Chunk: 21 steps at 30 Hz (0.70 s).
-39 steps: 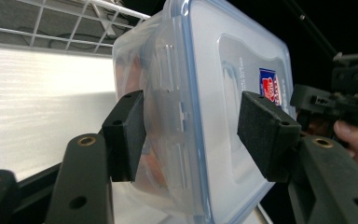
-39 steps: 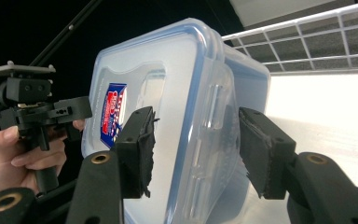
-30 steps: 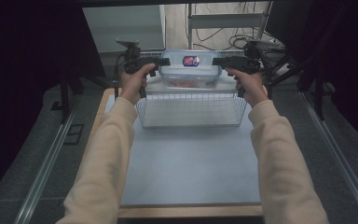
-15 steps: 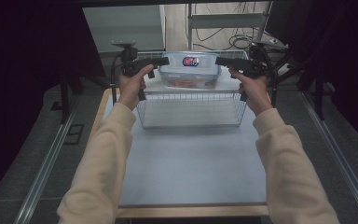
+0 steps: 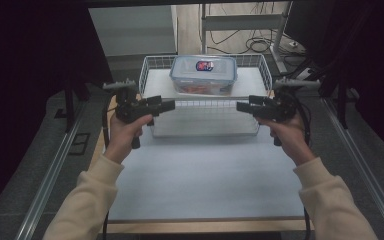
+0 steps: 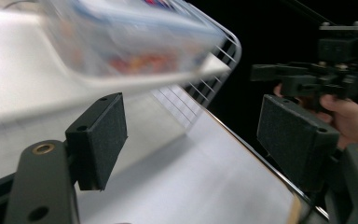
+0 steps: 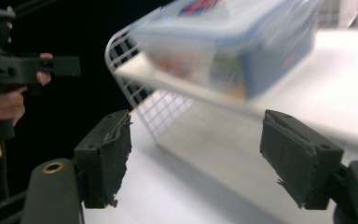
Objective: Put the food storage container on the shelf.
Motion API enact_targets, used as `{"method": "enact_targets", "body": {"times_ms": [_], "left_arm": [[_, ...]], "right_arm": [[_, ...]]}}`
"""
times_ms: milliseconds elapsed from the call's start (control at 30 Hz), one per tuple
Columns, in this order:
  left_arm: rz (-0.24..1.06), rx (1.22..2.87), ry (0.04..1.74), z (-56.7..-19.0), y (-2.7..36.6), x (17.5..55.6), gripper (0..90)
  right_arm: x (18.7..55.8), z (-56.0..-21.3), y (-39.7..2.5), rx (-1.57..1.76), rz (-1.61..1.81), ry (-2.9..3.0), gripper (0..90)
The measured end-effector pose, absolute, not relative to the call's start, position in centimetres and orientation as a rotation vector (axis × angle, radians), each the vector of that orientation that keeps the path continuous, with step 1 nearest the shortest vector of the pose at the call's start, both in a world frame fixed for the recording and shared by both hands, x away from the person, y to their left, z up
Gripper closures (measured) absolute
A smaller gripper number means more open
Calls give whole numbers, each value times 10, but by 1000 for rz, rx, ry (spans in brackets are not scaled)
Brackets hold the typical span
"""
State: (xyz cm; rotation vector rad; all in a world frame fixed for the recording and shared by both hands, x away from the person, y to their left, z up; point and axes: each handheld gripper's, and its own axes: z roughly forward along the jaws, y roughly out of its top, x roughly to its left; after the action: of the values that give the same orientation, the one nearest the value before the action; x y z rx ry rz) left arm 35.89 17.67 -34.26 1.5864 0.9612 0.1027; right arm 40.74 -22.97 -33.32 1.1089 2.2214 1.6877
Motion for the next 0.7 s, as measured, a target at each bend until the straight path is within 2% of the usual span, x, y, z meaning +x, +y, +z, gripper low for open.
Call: {"method": "enact_targets", "body": {"times_ms": [233,400,700], "left_arm": [[109,1679,918,-389,175,305,229],[117,1754,954,-428,172,285,229],[102,1760,990,-443,172,286,231]], "right_arm": [[359,-383,-245,1037,1641,2303,233],[337,-426,-254,1062,1582,2376,218],[334,-440,-257,1070,1577,2350,201]]}}
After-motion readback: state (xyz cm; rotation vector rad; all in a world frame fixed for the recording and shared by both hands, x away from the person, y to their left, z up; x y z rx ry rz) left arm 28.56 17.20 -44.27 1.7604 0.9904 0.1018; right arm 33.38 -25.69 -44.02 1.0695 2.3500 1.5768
